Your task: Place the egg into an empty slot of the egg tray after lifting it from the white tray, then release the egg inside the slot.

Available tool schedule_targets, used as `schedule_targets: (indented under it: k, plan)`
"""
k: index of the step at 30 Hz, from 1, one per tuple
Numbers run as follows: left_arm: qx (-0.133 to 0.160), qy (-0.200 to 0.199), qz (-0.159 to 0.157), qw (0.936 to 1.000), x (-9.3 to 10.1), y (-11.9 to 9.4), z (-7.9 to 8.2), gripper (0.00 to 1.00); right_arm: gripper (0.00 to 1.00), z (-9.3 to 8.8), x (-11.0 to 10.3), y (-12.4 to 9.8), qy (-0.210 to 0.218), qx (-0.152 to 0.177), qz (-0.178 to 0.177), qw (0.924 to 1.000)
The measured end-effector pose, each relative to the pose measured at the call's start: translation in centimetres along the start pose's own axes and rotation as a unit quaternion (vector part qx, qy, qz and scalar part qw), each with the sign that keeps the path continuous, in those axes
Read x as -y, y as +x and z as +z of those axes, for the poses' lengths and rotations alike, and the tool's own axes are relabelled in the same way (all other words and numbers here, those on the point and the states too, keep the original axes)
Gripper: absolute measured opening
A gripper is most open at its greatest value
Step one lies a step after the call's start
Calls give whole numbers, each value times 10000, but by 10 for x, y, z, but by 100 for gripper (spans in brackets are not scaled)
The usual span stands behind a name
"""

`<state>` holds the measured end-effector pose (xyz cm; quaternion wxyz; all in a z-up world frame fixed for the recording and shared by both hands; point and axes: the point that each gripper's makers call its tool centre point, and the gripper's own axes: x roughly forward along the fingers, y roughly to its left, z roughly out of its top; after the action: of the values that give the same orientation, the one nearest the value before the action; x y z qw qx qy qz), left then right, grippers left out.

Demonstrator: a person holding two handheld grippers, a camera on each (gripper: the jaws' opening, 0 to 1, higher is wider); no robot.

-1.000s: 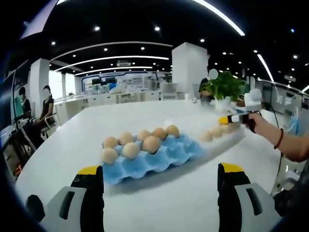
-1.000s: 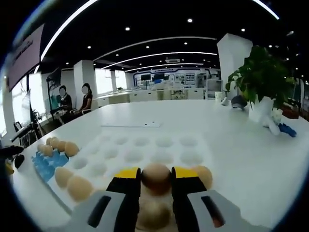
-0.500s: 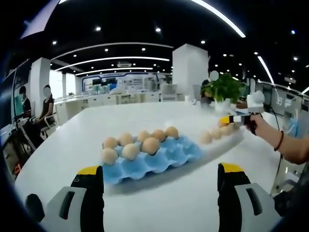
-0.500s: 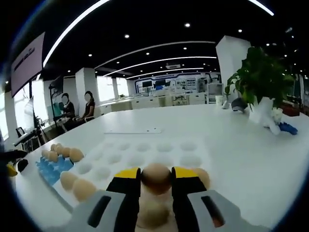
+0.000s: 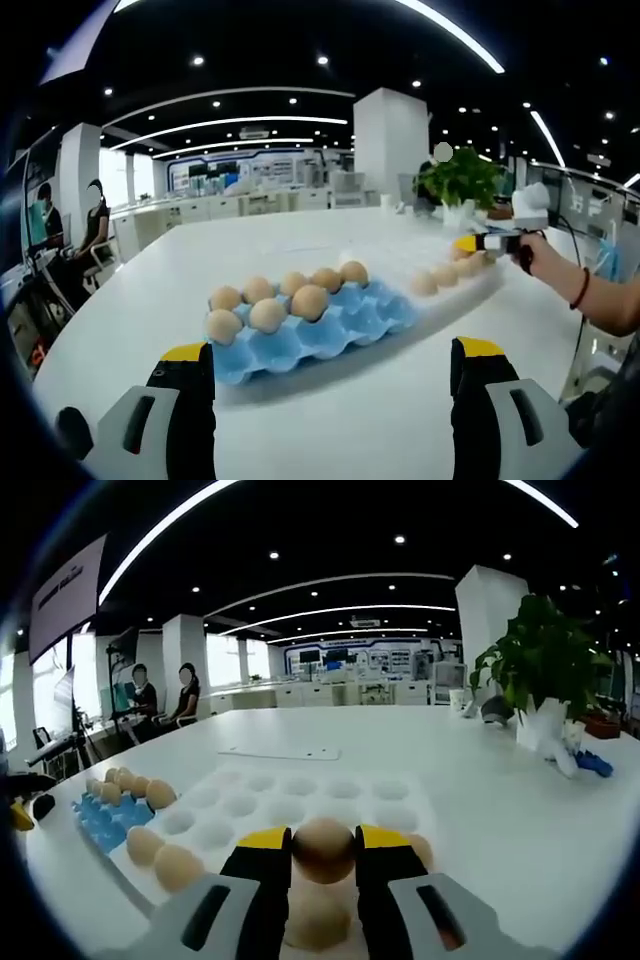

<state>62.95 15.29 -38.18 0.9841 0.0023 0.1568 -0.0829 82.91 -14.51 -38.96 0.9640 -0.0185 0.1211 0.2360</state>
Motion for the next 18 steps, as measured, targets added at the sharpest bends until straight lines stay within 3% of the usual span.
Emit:
schedule_targets:
  k: [18]
  plan:
    - [-65,14,12,10000,-1,2,-3,100,26,8,-13,5,-164,46,128,9998]
